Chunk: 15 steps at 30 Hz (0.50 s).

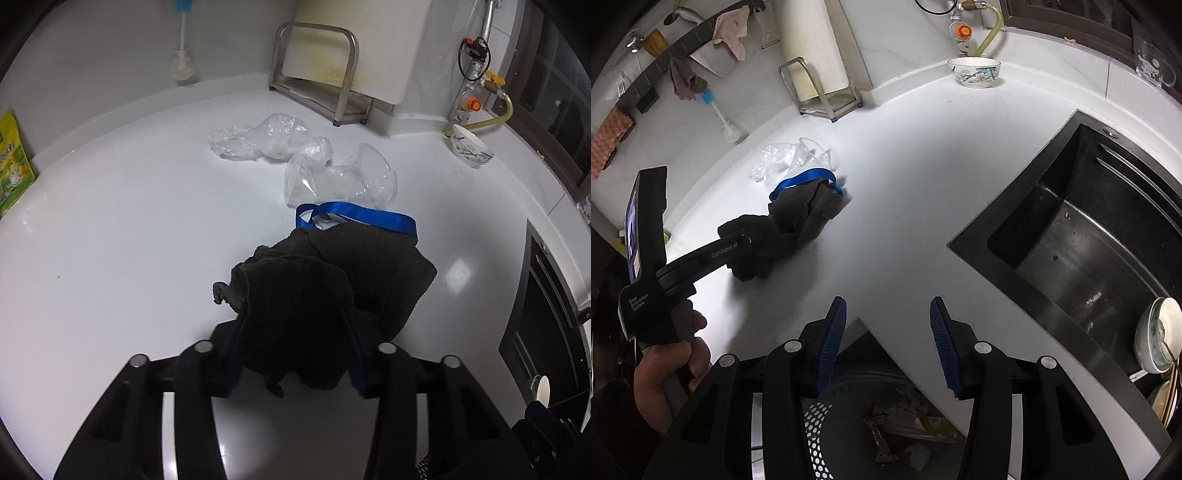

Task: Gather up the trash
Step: 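Grasp the dark grey cloth with the left tool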

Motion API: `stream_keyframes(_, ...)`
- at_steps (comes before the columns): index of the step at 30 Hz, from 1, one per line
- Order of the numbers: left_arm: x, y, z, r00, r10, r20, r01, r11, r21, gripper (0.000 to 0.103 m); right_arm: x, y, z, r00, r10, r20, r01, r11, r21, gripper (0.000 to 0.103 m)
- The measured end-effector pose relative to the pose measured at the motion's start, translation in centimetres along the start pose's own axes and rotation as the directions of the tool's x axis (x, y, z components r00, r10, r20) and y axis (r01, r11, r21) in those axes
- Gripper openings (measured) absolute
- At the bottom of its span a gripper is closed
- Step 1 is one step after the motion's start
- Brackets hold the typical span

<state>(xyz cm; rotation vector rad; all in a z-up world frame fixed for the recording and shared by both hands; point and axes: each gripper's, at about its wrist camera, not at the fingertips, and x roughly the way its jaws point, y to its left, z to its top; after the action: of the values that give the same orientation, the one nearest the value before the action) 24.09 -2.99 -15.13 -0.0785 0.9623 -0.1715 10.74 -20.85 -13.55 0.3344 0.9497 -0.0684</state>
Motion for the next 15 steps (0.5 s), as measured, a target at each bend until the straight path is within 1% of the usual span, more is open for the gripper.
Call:
stream_keyframes(1, -0.1, 0.1, 0.1, 1.0, -0.02, -0.003, 0.02, 1.0, 0.002, 0.022, 0.1, 0.2, 0.1, 1.0, -0.002, 0.002, 0.002, 1.0, 0.0, 0.046)
stream_keyframes(4, -0.4, 0.7, 0.2, 0.999, -0.044, -0.011, 0.044, 0.999, 0.017, 0.012, 0.4, 0.8, 0.6, 1.0, -0.003, 0.006, 0.003, 1.0, -0.003, 0.046)
stream_keyframes(6, -0.7, 1.4, 0.2, 0.999, -0.052, -0.016, 0.052, 0.998, 0.023, 0.009, 0.7, 1.5, 1.0, 1.0, 0.002, 0.009, -0.002, 1.0, -0.006, 0.046)
stream_keyframes(9, -1.5, 3.0, 0.0, 0.998, -0.052, -0.02, 0.053, 0.998, 0.032, 0.008, 1.4, 2.7, 1.7, 1.0, 0.022, 0.016, -0.022, 1.0, -0.022, 0.046)
stream_keyframes(15, -3.4, 6.7, -0.5, 1.0, -0.002, -0.011, 0.003, 0.998, 0.067, 0.008, 3.7, 5.8, 3.8, 0.998, 0.063, 0.02, -0.061, 0.994, -0.09, 0.046)
